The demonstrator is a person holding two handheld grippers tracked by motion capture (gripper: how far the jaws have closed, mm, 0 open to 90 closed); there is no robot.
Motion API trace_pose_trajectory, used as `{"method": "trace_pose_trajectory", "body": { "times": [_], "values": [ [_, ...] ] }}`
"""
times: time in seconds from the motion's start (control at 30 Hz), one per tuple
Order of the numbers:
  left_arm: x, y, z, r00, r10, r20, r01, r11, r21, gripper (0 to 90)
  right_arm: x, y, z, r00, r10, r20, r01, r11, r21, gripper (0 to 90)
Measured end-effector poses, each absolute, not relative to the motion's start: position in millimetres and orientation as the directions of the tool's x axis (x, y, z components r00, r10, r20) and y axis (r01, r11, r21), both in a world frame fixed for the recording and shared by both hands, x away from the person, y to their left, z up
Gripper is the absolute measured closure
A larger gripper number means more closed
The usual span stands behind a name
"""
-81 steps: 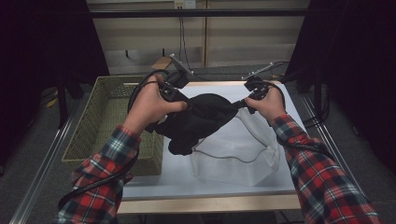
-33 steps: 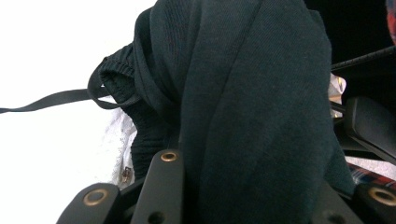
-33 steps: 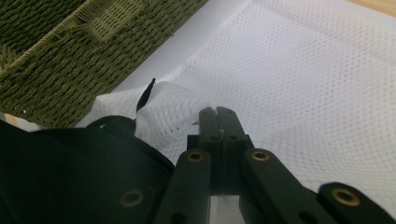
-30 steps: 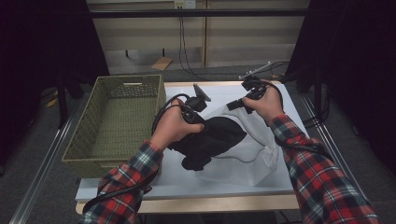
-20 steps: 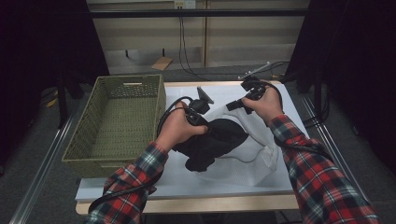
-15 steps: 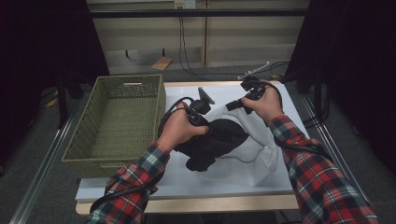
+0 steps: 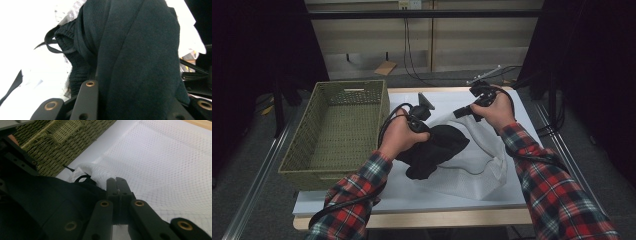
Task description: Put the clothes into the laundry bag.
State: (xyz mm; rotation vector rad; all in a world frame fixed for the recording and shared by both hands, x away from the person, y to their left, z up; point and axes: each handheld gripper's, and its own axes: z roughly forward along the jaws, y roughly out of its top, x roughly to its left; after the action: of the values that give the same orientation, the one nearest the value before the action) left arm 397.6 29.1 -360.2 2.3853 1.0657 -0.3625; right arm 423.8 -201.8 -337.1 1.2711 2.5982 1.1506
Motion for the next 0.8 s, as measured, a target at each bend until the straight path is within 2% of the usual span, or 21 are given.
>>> {"method": "trace_pose_trajectory", "body": {
  "times": [0.17,0.3,0.8],
  "values": [
    [400.2,31.4,-364.5,0.654,0.647,-0.393,0.757,-0.566,0.328,74.6,423.4,-200.4,-337.0,-0.669,0.689,0.279,0.671,0.398,0.625,90.0],
    [402.6,33.6,-364.2,0.641,0.656,-0.398,0.768,-0.550,0.329,74.6,423.2,-199.3,-336.3,-0.665,0.693,0.280,0.673,0.393,0.626,90.0],
    [386.5,13.5,-351.0,0.681,0.593,-0.429,0.731,-0.587,0.348,74.6,423.8,-194.7,-335.1,-0.671,0.687,0.281,0.670,0.398,0.627,90.0]
  ]
}}
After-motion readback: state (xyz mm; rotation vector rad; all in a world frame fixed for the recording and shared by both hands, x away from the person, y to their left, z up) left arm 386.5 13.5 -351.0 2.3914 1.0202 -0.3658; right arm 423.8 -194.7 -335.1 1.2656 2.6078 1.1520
